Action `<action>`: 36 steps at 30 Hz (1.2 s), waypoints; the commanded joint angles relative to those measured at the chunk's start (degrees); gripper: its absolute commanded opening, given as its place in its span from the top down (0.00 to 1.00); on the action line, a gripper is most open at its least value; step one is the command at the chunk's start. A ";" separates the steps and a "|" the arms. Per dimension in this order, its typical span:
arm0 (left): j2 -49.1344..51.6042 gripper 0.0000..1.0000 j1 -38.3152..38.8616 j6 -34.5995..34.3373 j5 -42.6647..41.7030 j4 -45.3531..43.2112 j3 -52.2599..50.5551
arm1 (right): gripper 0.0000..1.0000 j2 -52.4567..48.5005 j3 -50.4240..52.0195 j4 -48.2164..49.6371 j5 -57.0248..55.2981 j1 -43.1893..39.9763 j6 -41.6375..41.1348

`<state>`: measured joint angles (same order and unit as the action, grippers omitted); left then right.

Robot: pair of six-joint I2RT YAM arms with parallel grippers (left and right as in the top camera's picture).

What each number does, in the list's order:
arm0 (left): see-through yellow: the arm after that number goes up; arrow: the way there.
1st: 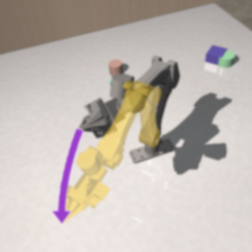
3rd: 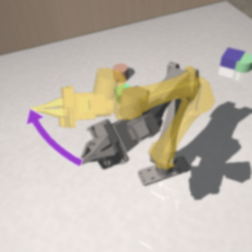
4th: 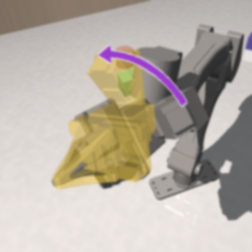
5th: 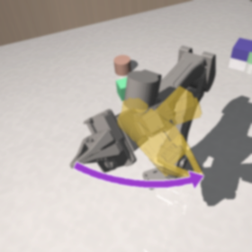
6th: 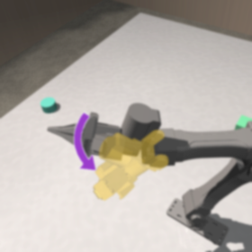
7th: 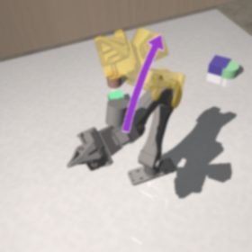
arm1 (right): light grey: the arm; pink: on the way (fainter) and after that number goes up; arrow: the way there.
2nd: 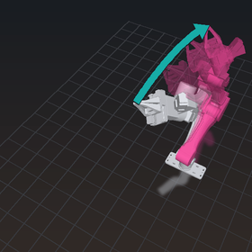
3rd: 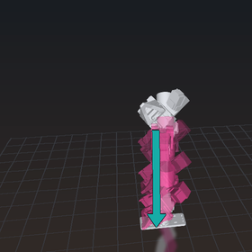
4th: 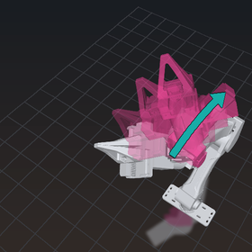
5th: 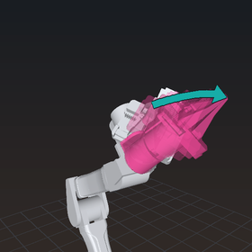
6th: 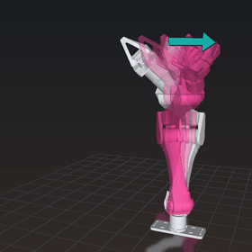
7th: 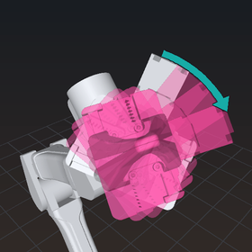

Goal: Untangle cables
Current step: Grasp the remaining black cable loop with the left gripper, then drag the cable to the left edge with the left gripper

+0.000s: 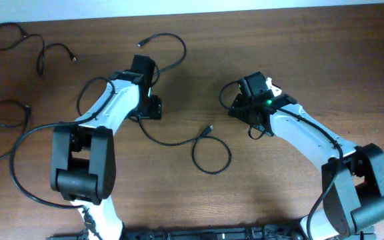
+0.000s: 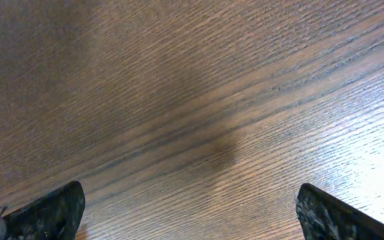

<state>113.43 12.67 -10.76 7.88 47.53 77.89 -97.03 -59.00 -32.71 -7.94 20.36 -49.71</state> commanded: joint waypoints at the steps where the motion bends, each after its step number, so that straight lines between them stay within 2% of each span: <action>1: 0.13 0.25 -3.50 -2.05 -3.87 -2.12 -3.39 | 0.01 -0.22 0.24 0.00 -0.92 0.20 -0.09; 2: 0.13 0.28 -3.85 -2.05 -3.85 -2.89 -4.52 | 0.01 -0.22 0.24 0.00 -0.92 0.20 -0.09; 3: 0.13 0.43 -3.78 -2.03 -3.85 -4.42 -6.27 | 0.01 -0.22 0.24 0.00 -0.92 0.20 -0.09; 6: 0.13 0.77 -3.85 -2.05 -3.82 -8.35 -9.42 | 0.01 -0.22 0.24 0.00 -0.92 0.20 -0.09; 7: 0.13 1.00 -3.85 -2.01 -3.39 -9.84 -10.08 | 0.01 -0.22 0.24 0.00 -0.92 0.20 -0.09; 9: 0.11 1.00 -3.85 0.04 0.33 -14.62 -10.12 | 0.01 -0.22 0.24 -0.02 -0.92 0.20 -0.09; 10: 0.11 1.00 -3.85 5.14 0.98 -16.04 -9.42 | 0.01 -0.22 0.24 -0.02 -0.92 0.20 -0.09; 11: 0.02 1.00 -3.85 7.80 5.55 -15.19 -7.19 | 0.01 -0.22 0.24 -0.02 -0.92 0.20 -0.09; 13: -1.68 1.00 -3.85 7.85 21.49 -9.40 2.69 | 0.01 -0.22 0.24 -0.02 -0.92 0.20 -0.09; 15: -4.74 1.00 -3.85 7.87 26.64 -6.10 13.03 | 0.01 -0.22 0.24 0.00 -0.94 0.20 -0.09; 17: -10.62 1.00 -3.45 6.88 24.55 -5.44 18.93 | 0.01 -0.22 0.24 0.00 -0.94 0.20 -0.09; 19: -16.94 1.00 -3.91 2.08 22.23 -5.99 18.97 | 0.01 -0.22 0.24 -0.02 -0.94 0.20 -0.09; 21: -24.15 1.00 -7.19 -3.39 18.82 -6.78 18.97 | 0.01 -0.22 0.24 -0.02 -0.94 0.20 -0.09; 24: -31.04 1.00 -14.43 -8.85 18.86 -6.69 18.97 | 0.01 -0.22 0.24 0.00 -0.92 0.20 -0.09; 26: -31.32 1.00 -17.07 -9.64 18.69 -2.03 18.84 | 0.01 -0.22 0.24 0.00 -0.92 0.20 -0.09; 29: -31.15 1.00 -18.71 -17.05 18.69 1.53 18.75 | 0.01 -0.22 0.24 -0.02 -0.92 0.20 -0.09; 32: -29.83 1.00 -24.46 -17.27 13.31 6.45 18.51 | 0.01 -0.22 0.24 -0.02 -0.92 0.20 -0.09; 34: -27.82 1.00 -30.25 -23.80 12.50 9.14 16.13 | 0.01 -0.22 0.24 -0.02 -0.92 0.20 -0.09; 36: -24.74 1.00 -35.65 -26.01 8.35 8.74 12.26 | 0.01 -0.22 0.24 -0.02 -0.92 0.20 -0.09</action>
<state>85.73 -18.72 -32.77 20.43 56.42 93.69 -97.03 -59.00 -32.69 -7.97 20.36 -49.71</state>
